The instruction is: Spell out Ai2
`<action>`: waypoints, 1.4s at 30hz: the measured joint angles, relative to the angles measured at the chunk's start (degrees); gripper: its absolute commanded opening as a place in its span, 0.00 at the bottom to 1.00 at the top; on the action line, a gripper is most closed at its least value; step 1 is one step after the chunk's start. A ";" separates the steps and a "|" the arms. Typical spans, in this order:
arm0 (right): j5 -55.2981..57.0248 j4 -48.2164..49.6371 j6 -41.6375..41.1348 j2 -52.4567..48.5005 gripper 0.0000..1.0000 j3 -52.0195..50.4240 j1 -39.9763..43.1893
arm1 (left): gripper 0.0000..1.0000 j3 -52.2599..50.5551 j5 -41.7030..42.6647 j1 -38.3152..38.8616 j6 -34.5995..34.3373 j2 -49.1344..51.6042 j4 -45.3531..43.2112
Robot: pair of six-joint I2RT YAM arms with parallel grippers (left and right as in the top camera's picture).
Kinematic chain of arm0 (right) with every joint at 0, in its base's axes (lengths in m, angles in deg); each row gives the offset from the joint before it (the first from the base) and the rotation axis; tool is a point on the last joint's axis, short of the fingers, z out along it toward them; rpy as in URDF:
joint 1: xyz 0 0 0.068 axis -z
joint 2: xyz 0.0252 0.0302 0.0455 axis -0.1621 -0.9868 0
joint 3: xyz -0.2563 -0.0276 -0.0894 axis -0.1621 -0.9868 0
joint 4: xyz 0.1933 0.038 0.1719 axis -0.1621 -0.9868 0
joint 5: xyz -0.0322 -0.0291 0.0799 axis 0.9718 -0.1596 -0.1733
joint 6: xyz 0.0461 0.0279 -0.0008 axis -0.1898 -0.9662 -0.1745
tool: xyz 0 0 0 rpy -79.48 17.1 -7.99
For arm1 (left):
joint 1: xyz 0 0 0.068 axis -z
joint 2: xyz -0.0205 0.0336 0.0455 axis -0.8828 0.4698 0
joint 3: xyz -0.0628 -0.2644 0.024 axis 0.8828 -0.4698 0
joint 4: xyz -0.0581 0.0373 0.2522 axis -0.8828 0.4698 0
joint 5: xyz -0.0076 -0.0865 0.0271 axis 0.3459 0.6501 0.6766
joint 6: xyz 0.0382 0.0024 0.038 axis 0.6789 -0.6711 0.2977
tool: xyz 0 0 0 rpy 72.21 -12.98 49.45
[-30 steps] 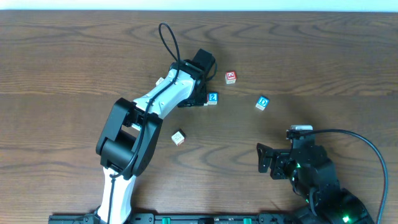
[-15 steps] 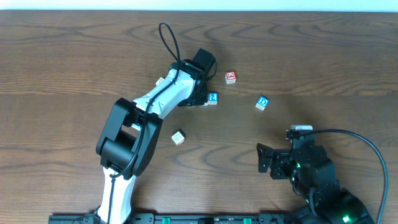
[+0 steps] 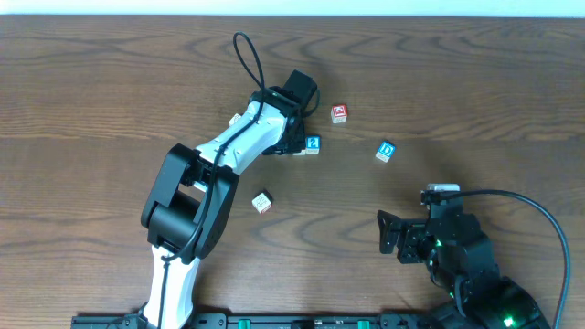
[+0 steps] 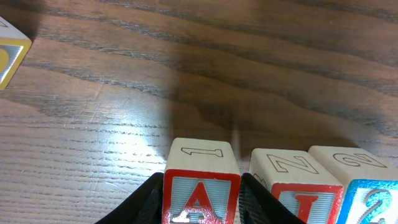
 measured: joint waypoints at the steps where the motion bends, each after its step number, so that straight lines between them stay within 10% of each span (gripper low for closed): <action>1: 0.00 0.00 0.00 0.00 0.99 -0.02 0.00 | 0.40 0.00 -0.04 0.00 0.02 0.00 0.00; 42: 0.00 -0.02 0.00 0.00 0.99 0.00 0.00 | 0.49 0.00 -4.96 -0.04 0.63 0.00 -5.84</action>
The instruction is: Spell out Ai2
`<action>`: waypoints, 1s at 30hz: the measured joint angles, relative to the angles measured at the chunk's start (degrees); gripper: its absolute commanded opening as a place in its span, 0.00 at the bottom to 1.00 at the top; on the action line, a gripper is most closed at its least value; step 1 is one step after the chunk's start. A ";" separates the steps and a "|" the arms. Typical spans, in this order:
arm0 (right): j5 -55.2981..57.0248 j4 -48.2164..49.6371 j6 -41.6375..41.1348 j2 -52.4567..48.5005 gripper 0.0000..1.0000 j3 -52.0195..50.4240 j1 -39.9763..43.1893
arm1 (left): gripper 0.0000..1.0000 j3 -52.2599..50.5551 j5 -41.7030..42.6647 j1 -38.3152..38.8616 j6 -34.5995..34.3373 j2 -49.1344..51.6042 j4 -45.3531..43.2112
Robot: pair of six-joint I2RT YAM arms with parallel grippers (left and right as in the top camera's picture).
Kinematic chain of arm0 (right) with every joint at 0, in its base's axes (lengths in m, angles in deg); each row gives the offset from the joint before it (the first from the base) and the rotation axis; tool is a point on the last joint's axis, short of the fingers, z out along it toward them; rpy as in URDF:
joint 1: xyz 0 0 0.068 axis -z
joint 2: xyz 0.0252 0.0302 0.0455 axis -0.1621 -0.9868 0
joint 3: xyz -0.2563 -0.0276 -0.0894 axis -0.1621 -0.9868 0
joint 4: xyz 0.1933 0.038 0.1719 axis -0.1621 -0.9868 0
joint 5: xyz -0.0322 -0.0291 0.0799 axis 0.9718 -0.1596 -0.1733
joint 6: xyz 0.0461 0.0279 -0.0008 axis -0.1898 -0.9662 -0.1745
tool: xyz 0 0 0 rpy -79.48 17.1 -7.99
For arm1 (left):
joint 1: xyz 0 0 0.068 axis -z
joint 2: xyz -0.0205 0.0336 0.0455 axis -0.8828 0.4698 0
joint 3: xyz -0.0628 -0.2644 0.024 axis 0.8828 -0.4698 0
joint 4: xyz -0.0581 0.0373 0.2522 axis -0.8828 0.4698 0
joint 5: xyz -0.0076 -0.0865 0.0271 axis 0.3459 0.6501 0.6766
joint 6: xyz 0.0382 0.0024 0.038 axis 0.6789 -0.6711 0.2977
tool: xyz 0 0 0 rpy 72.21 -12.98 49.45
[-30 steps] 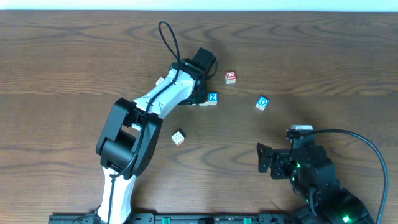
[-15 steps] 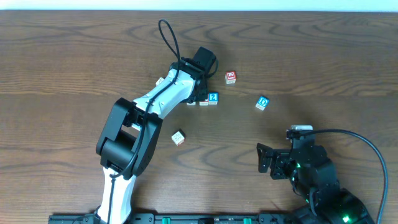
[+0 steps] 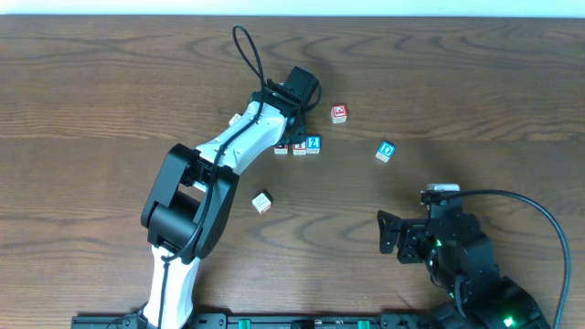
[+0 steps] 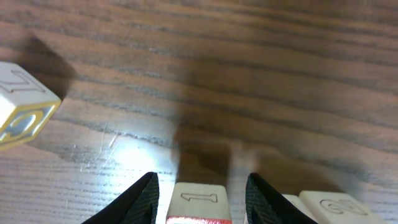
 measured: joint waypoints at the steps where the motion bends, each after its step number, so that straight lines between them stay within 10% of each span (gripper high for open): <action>1: 0.00 0.02 0.00 0.00 0.99 -0.02 0.00 | 0.51 0.00 -0.37 -0.04 0.20 0.00 -0.17; 30: 0.00 0.02 0.00 0.00 0.99 0.00 0.00 | 0.19 0.35 -5.40 -1.31 0.87 -0.02 3.30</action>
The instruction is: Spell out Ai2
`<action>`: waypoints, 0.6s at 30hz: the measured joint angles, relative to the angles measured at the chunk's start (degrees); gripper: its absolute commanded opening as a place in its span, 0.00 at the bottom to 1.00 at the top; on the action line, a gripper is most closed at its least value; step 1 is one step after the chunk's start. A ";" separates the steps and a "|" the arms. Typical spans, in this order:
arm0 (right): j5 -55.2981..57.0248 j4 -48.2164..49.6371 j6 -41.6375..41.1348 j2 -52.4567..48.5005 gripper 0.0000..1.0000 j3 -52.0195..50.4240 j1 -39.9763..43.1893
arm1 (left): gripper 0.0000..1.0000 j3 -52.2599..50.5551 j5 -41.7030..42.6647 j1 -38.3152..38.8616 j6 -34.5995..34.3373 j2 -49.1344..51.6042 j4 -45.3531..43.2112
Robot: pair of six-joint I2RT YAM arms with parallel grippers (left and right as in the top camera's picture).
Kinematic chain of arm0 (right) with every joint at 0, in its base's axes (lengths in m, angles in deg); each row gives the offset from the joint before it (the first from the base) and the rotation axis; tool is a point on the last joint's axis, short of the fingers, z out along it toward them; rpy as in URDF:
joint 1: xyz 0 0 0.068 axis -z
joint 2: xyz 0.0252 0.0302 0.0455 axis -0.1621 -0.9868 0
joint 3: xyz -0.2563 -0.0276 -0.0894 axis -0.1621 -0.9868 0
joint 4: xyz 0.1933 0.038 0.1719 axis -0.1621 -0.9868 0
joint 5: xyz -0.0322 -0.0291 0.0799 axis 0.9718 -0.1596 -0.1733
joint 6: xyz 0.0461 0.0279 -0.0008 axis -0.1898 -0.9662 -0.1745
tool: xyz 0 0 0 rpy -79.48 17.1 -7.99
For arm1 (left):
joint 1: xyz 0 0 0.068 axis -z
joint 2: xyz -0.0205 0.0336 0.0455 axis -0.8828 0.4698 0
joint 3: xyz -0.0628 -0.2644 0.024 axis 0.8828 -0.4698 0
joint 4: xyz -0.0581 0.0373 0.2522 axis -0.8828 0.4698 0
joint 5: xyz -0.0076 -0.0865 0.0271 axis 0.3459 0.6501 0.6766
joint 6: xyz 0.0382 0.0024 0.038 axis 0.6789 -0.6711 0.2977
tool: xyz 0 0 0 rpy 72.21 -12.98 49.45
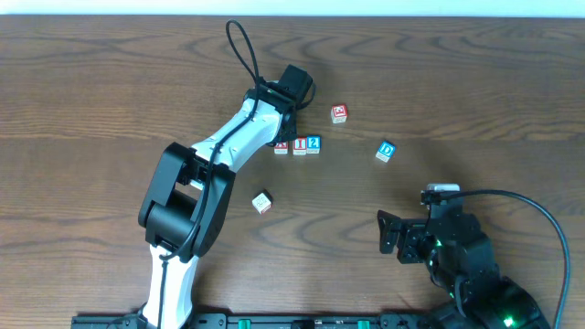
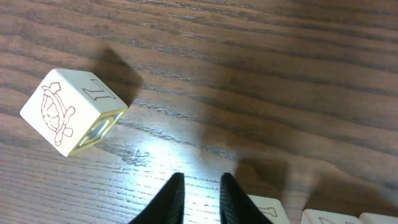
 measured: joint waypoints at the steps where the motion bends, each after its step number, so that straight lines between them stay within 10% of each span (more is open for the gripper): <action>1: 0.00 -0.02 0.00 0.00 0.99 -0.02 0.00 | 0.19 0.00 0.00 0.00 0.02 0.00 0.02; 18: 0.00 0.00 0.00 0.00 0.99 0.00 0.00 | 0.06 0.09 0.11 -0.02 -0.87 -1.18 2.75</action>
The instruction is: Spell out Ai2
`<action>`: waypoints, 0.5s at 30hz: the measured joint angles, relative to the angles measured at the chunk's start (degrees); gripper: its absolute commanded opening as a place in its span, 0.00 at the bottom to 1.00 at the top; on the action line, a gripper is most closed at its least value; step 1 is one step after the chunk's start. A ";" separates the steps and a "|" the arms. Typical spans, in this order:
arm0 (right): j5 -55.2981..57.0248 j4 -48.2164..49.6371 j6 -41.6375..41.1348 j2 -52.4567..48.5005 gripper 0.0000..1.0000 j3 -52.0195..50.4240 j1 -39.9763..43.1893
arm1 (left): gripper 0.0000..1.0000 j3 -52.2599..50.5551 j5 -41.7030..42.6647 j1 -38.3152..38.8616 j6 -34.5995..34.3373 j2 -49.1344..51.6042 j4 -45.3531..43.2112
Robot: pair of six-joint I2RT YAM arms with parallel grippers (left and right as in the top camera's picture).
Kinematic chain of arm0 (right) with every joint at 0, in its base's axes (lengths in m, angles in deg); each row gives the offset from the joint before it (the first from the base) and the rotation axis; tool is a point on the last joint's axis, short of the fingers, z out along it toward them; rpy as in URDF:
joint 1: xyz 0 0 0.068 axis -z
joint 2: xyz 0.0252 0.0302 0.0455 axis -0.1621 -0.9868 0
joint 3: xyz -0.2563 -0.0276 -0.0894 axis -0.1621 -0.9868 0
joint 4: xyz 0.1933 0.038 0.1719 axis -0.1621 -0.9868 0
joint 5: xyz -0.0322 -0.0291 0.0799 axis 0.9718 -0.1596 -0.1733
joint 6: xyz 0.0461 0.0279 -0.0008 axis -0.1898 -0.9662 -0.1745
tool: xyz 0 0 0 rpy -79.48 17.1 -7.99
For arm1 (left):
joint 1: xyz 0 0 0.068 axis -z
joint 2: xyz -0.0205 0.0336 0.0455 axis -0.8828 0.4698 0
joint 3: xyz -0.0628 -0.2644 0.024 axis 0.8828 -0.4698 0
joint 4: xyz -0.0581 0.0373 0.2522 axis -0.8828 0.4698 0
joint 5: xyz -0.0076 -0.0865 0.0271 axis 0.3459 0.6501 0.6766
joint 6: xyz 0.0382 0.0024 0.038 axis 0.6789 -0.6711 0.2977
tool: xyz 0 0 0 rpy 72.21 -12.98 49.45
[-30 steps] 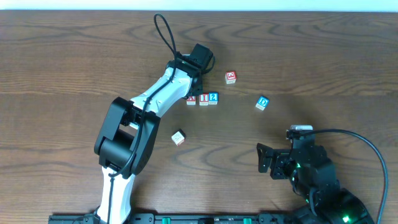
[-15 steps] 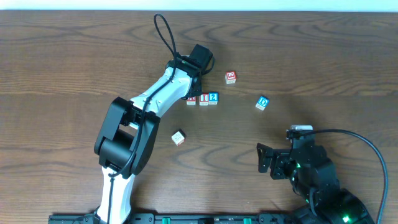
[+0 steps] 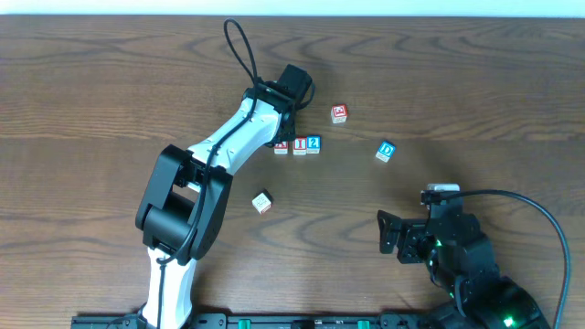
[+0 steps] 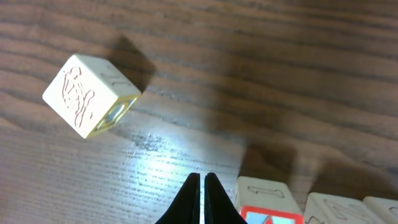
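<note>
Three letter blocks stand in a row on the wooden table: a red A block (image 3: 281, 146), a red i block (image 3: 299, 145) and a blue 2 block (image 3: 313, 143). My left gripper (image 4: 202, 180) is shut with nothing between its fingers. It hovers just left of and behind the A block (image 4: 266, 208), apart from it. My right gripper (image 3: 388, 233) rests near the front right, far from the row; its jaws are too small to read.
A cream block with a red drawing and a yellow face (image 4: 90, 95) lies left of the row. A red block (image 3: 339, 113) sits behind the row, a blue D block (image 3: 386, 151) to its right, and a small cream block (image 3: 262, 202) nearer the front.
My left gripper's fingers went from a narrow gap to fully shut. The view has shifted a little, so the A block's red face now shows at the lower right.
At first my left gripper's fingers stood on either side of the A block, which sat beside the i and 2 blocks. Then the fingers were open and drawn back from it. Later they were nearly together and higher up, and now they are shut; the row stays in place.
</note>
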 measured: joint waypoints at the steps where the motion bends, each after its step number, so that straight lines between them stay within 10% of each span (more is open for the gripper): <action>1: 0.00 0.00 0.00 0.00 0.99 0.00 0.00 | 0.06 0.00 0.20 0.00 -0.20 0.00 0.11; 15: 0.00 0.00 0.00 0.00 0.99 -0.02 0.00 | 0.06 0.00 3.19 0.00 -0.66 0.00 1.44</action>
